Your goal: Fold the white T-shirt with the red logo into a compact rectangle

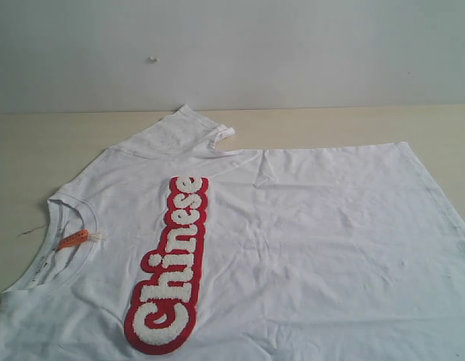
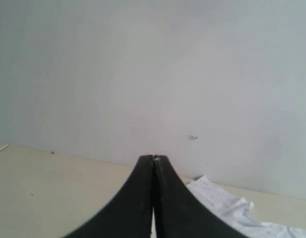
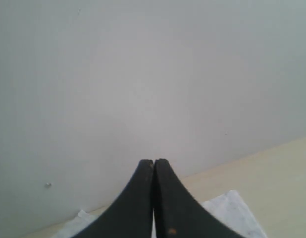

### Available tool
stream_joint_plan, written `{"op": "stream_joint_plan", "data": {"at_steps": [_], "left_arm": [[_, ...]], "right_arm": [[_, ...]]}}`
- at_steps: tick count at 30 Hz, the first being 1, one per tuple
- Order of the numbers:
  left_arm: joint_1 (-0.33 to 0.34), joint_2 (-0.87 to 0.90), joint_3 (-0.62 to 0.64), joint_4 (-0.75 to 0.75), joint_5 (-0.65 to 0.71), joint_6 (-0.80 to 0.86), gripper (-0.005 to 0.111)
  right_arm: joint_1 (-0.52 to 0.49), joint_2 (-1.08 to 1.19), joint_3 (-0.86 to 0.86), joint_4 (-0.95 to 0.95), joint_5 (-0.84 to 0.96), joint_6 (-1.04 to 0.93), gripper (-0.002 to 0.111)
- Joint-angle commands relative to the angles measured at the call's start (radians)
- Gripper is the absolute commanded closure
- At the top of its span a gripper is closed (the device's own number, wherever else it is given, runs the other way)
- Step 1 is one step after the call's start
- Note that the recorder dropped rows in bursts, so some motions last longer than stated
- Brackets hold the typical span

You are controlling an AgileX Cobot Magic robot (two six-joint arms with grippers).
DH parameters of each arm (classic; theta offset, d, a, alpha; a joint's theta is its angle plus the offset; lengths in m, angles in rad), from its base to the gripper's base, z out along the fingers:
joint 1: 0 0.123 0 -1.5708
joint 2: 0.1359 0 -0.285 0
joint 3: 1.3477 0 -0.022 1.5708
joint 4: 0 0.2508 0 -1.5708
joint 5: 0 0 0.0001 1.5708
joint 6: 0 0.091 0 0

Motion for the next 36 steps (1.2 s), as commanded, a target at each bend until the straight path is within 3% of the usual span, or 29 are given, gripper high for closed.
{"op": "stream_joint_plan", "data": {"at_steps": [1,11,15,22,30,36], "left_arm": [[0.002,-0.006,0.003,-0.009,-0.015,-0.257,0.107],[-0.004,-0.006,0.003,-0.009,0.006,-0.637,0.107],[-0.046,-0.006,0.003,0.041,-0.121,-0.641,0.107],[-0.108,0.088,-0.14,0.201,0.082,-0.644,0.107],[-0.193,0.374,-0.318,0.203,0.134,-0.545,0.107],[-0.209,0.534,-0.399,0.203,0.238,-0.423,0.107]], "right_arm": [[-0.006,-0.006,0.005,-0.003,-0.014,0.13,0.108],[-0.006,-0.006,0.005,0.0,0.08,0.181,0.108],[-0.004,-0.006,0.005,-0.002,-0.001,0.179,0.108],[-0.004,-0.006,0.005,-0.002,-0.051,0.183,0.108],[-0.004,0.042,-0.084,-0.031,-0.051,0.172,0.108],[-0.004,0.149,-0.145,-0.125,-0.049,0.172,0.108]]}}
